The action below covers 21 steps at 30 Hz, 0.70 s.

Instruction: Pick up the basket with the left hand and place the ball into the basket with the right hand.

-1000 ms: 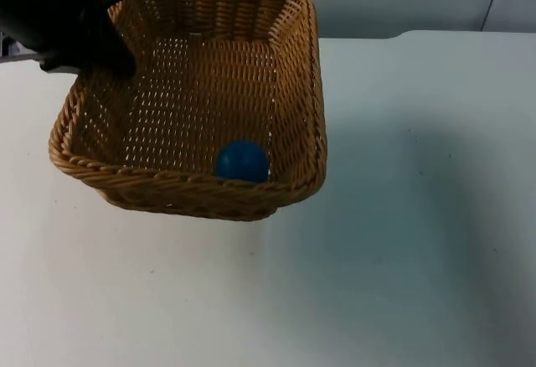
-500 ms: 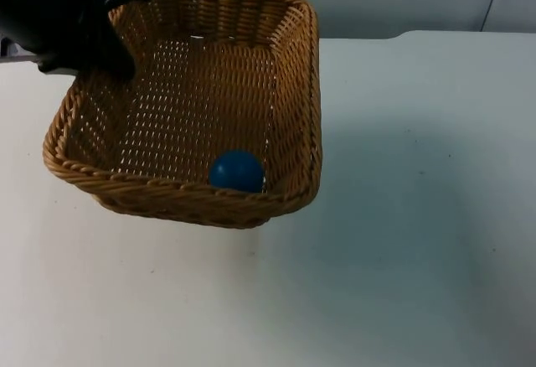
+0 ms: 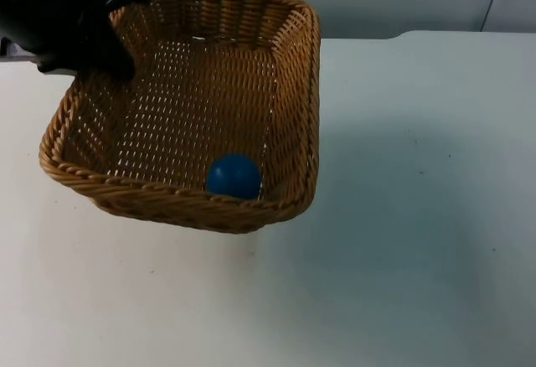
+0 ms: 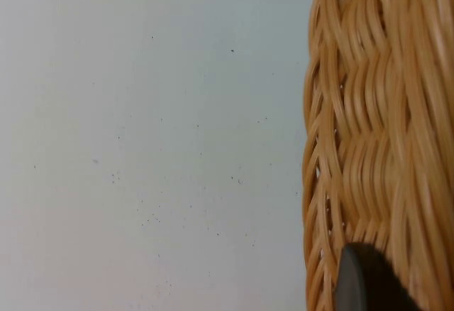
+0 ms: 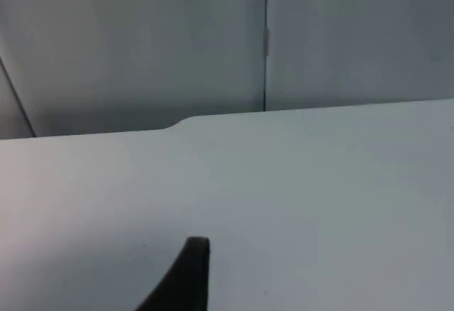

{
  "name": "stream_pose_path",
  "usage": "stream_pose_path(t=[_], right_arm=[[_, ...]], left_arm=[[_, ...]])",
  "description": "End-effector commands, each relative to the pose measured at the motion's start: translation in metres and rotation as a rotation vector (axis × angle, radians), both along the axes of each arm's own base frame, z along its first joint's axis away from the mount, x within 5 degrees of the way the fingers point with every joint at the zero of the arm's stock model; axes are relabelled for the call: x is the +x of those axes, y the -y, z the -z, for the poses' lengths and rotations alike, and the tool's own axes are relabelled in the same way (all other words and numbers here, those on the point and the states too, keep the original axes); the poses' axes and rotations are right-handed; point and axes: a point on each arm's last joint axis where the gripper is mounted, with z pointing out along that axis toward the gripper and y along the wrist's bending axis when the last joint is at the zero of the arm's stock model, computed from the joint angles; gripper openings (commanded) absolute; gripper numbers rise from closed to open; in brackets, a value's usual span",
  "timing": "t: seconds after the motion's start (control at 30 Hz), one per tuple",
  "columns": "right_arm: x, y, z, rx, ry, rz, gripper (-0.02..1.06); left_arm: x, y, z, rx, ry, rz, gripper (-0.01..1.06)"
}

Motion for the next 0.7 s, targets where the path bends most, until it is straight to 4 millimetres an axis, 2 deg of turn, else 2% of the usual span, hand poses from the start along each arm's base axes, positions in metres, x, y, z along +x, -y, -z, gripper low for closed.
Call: stream_pose_path(t=[0.0, 0.1, 0.23, 0.37, 0.57, 0.67], right_arm=[[0.002, -0.002, 0.004, 0.028, 0.050, -0.015, 1.04], [0.004, -0.004, 0.007, 0.069, 0.095, -0.027, 1.04], [0.008, -0.003, 0.017, 0.035, 0.016, -0.019, 1.04], [0.010, -0.003, 0.018, 0.033, 0.011, -0.021, 1.04], [0.009, -0.003, 0.019, 0.015, 0.002, -0.018, 1.04], [0.009, -0.003, 0.019, 0.015, 0.002, -0.018, 1.04]], left_arm=[[0.001, 0.004, -0.005, -0.026, 0.006, -0.005, 0.00], [0.001, 0.004, -0.005, -0.026, 0.003, -0.001, 0.00], [0.001, 0.003, -0.004, 0.003, 0.013, 0.012, 0.00], [0.001, 0.001, -0.004, 0.028, 0.024, 0.019, 0.00], [0.006, 0.000, -0.002, -0.020, 0.015, -0.092, 0.00], [0.010, 0.001, 0.006, -0.052, -0.009, -0.128, 0.00]])
